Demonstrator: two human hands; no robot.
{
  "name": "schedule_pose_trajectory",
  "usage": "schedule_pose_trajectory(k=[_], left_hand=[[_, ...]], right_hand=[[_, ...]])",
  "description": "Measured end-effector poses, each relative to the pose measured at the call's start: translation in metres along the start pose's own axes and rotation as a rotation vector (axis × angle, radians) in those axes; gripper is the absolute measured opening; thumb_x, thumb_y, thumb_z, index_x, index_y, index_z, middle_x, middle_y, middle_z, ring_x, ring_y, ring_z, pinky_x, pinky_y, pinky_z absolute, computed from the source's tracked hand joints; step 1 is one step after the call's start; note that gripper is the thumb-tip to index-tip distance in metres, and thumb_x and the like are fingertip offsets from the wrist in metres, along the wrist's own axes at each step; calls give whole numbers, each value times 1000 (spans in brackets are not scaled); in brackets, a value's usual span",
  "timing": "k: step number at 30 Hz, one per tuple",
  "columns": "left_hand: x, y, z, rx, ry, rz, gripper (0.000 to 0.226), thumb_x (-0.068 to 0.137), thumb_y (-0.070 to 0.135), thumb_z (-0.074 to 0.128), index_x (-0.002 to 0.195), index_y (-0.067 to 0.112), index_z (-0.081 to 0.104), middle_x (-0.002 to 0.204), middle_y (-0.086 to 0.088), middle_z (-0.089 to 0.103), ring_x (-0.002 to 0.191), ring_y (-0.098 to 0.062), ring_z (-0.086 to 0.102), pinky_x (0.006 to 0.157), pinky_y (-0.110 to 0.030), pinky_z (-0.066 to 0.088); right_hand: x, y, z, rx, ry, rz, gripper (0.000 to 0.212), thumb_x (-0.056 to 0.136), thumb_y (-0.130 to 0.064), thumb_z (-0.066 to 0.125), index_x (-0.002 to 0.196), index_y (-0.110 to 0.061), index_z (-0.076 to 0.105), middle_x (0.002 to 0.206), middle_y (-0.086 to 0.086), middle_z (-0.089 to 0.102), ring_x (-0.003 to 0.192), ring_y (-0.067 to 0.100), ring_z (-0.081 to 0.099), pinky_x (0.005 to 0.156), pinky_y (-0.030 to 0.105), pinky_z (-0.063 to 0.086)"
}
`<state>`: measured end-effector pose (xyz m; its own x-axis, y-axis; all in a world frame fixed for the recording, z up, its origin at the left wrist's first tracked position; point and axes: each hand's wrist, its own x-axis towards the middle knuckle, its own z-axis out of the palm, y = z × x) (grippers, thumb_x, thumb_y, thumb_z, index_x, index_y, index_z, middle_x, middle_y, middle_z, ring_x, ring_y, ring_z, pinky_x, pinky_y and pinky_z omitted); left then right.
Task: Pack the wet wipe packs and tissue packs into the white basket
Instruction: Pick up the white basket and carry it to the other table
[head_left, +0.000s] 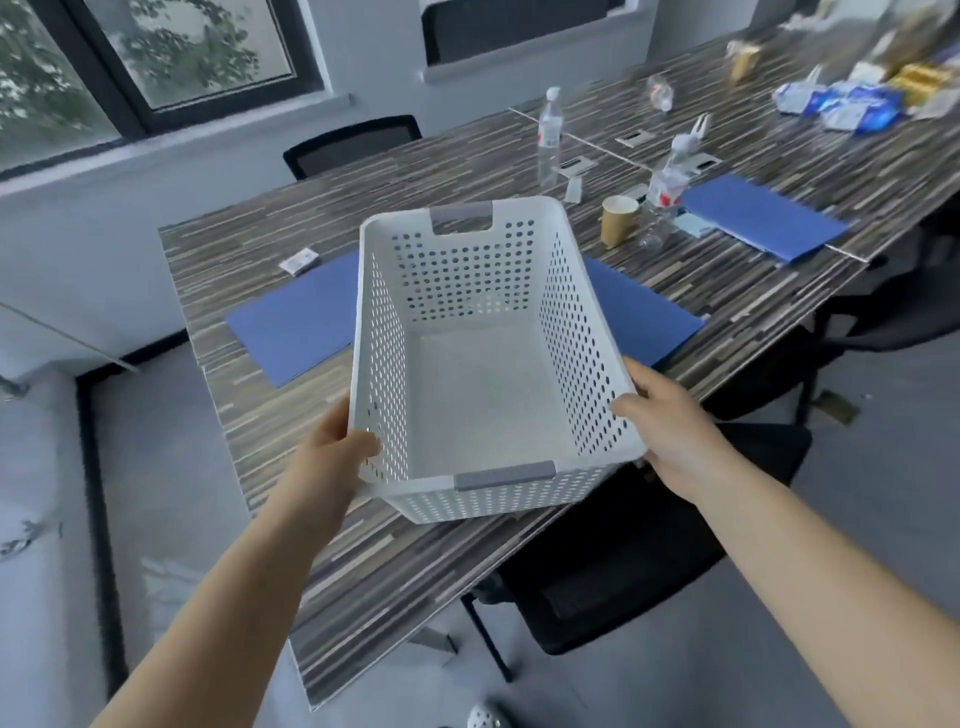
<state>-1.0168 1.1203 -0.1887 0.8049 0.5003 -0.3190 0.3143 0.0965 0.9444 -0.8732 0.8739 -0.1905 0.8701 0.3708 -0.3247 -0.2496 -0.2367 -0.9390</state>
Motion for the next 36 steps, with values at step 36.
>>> schedule_pose_trajectory(k=[36], left_hand=[[-151,-15,510,325,-811,-28,55,85,-14,35,97,28,68,92,-4,73,89,-24,62,82,-39,45]], right_hand=[[-287,171,-437,248,793,133,60,85,0,41,102,-52,66,104,-16,73,105,15,65,97,49,49]])
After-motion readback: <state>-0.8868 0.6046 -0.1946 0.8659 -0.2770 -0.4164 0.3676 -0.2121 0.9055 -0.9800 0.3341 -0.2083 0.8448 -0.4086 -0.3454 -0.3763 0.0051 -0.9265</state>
